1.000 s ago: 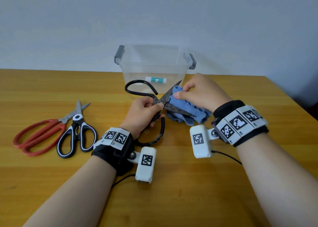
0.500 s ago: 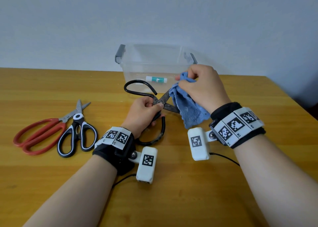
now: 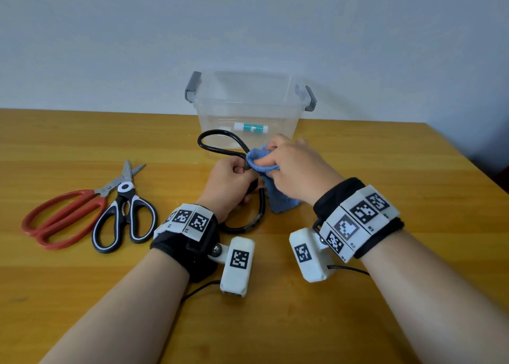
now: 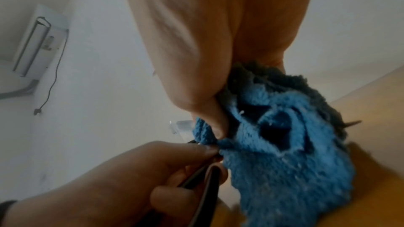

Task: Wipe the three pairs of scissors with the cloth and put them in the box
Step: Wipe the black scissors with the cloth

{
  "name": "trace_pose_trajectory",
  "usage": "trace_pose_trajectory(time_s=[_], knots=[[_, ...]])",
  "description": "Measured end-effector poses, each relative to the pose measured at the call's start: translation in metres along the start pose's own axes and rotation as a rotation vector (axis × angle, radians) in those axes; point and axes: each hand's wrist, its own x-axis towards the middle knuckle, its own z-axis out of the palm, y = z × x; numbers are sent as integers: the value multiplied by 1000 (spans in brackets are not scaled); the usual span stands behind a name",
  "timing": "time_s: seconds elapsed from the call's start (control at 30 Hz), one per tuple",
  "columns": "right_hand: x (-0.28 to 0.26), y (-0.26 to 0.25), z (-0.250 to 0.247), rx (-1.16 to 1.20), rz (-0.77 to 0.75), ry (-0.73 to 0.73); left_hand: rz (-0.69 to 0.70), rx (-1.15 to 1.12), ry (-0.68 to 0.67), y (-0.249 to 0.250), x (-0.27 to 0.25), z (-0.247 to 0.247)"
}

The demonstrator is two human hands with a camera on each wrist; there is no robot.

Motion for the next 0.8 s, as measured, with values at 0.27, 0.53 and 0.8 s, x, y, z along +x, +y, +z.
trace_pose_trajectory(time_s=[0.27,0.53,0.8], knots=[[6,17,-12,12,332,176,26,74,-38,1,-2,0],[-4,-1,-23,2,254,16,25,81,0,2,-2,0],[-11,-15,-37,207,143,174,26,62,11,3,-1,1]])
